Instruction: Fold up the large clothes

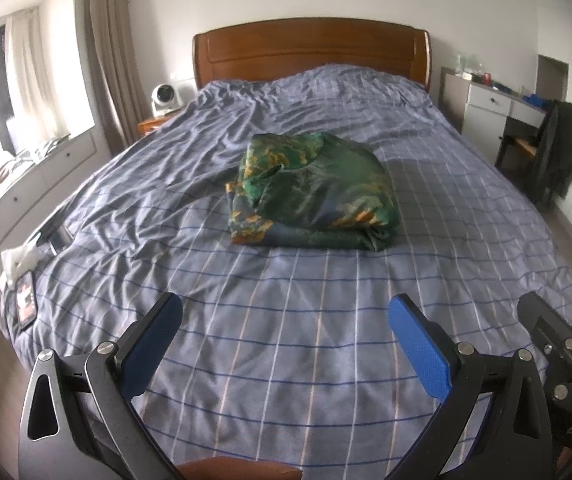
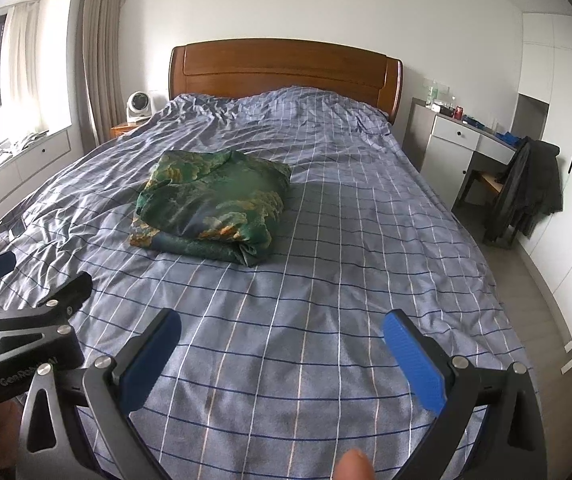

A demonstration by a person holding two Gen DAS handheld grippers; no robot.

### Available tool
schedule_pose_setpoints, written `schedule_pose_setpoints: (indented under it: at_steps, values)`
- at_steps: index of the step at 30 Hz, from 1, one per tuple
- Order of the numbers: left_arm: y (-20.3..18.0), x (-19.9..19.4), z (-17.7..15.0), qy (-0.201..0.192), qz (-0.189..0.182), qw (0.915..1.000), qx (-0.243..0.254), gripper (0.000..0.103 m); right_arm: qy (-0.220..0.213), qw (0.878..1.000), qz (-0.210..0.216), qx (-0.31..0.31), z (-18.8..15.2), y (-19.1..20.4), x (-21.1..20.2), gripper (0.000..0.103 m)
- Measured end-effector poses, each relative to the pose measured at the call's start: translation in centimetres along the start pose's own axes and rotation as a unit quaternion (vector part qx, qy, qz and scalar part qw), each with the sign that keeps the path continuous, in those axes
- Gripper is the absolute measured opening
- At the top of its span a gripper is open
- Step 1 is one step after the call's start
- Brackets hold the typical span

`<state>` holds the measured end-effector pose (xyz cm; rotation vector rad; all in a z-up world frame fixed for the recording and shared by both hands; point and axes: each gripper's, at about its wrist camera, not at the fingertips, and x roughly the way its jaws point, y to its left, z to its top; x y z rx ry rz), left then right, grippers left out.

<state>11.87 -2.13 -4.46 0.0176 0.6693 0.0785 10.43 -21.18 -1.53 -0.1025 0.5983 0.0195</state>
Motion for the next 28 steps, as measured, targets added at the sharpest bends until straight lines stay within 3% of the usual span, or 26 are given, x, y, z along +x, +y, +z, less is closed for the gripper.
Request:
schedule_pose_setpoints:
  at_steps: [9,22,28]
  values:
    - [0.1,-0.4,0.1,-0.001,-0.011,0.9999,-0.002,0.102,-0.046,0.999,-0.005,-0.015,0.4,0.5,-2.0,0.103]
    - [0.8,-1.1,0.3,-0.014,-0.013,0.9997,-0.014,0.103,-0.044,0.999,-0.001,-0.017,0.3,0.7,-2.1,0.103]
    - [0.2,-1.7,0.3,-0.04,0.008,0.9991,-0.005,0.103,-0.043,0.999,-0.001,-0.016,0.3,0.8,-2.1,0.103]
